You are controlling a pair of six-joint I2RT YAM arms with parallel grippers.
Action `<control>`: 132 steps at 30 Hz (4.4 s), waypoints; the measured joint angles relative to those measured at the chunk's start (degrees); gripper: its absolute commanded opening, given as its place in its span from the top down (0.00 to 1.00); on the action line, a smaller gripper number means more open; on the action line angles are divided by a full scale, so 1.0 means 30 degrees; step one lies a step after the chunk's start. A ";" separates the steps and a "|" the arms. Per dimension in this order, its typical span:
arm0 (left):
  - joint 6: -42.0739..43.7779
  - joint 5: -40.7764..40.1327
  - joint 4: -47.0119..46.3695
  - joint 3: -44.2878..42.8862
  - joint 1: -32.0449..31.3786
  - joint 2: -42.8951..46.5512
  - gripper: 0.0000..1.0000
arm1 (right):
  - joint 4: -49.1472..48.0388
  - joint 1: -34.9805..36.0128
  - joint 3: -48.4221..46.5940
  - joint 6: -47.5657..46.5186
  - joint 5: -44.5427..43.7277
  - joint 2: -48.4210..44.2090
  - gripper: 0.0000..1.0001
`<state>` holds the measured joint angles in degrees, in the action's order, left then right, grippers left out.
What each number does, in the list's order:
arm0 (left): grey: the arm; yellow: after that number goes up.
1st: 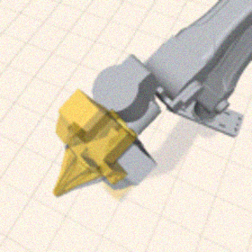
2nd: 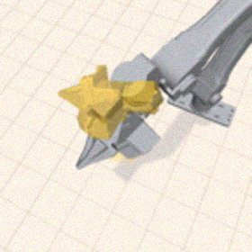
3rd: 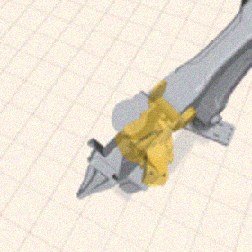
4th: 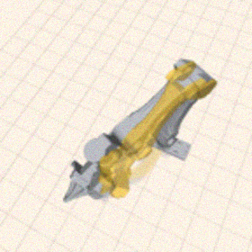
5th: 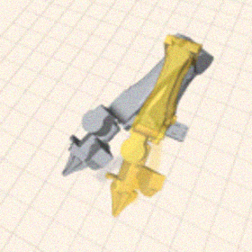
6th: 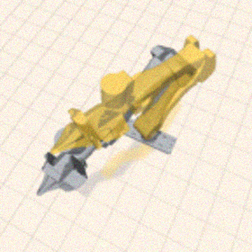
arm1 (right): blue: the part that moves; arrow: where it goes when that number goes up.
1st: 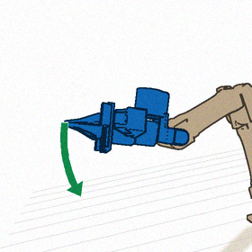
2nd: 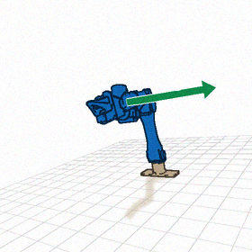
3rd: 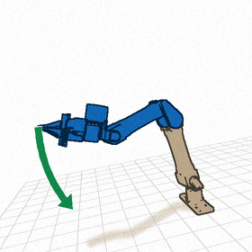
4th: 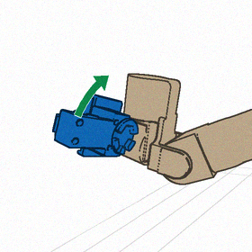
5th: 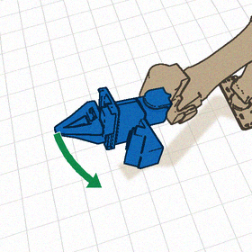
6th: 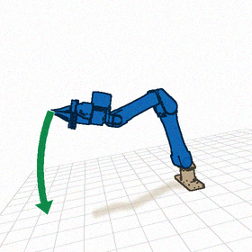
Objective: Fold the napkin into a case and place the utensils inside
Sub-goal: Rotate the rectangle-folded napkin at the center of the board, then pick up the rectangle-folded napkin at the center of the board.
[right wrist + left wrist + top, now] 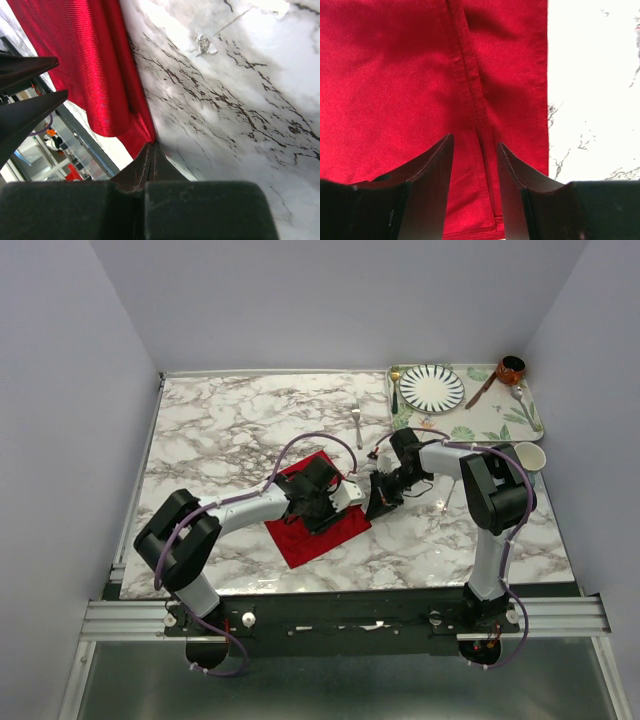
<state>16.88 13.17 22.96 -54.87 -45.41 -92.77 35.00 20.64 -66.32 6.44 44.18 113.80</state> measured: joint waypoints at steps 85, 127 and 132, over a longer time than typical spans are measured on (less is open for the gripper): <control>-0.1151 -0.1428 0.0809 -0.1319 -0.0656 -0.1690 0.45 | 0.0007 0.0007 0.0000 0.0051 0.0044 0.0160 0.99; -0.0153 -0.1785 0.1399 -0.1923 -0.0488 -0.1821 0.85 | 0.0007 0.0007 0.0000 0.0080 0.0153 0.0219 0.99; -0.0153 -0.1523 0.2069 -0.2448 -0.0488 -0.1610 0.91 | 0.0007 0.0007 0.0000 0.0080 0.0153 0.0219 0.99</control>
<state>16.43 8.60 29.17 -62.22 -46.87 -97.60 35.03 20.67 -66.32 6.68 44.64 114.45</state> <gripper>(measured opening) 0.137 0.012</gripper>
